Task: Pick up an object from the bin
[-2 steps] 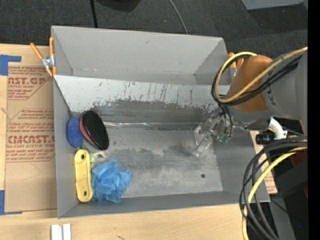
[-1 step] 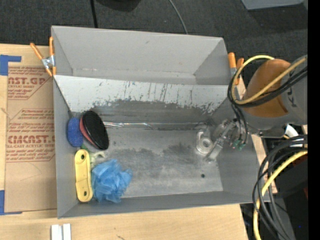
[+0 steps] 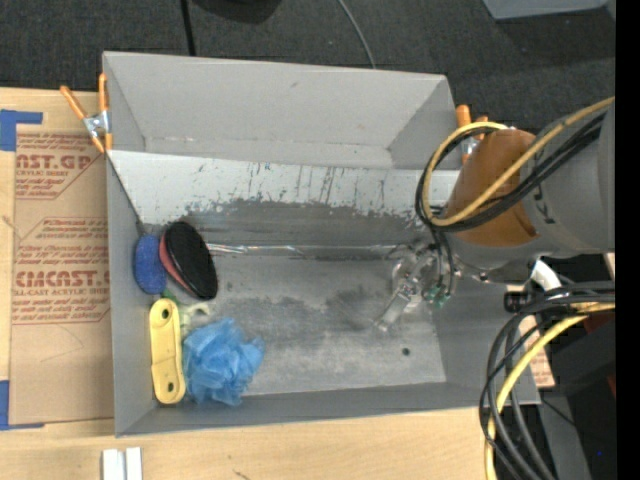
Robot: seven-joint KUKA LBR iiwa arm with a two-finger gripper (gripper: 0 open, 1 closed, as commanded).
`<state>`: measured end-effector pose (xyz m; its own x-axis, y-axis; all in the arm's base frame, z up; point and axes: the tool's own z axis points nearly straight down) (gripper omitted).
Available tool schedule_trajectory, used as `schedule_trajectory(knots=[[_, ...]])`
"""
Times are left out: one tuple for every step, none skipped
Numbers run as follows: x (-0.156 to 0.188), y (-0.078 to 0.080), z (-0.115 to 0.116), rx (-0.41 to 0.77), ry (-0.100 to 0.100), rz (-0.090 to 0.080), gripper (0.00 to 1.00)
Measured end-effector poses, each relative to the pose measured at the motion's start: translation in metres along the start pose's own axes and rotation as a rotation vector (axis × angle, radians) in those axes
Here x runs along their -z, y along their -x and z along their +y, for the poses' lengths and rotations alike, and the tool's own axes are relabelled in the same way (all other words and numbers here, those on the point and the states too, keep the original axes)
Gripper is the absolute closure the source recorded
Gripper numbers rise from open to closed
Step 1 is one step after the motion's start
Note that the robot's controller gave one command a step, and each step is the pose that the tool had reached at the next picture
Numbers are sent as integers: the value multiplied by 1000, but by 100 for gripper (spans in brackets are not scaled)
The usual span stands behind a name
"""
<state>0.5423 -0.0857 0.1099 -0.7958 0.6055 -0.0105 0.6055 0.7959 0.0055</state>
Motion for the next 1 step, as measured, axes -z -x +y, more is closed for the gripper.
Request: schedule_trajectory(knots=[[16,1,2,56,-4,27,0]])
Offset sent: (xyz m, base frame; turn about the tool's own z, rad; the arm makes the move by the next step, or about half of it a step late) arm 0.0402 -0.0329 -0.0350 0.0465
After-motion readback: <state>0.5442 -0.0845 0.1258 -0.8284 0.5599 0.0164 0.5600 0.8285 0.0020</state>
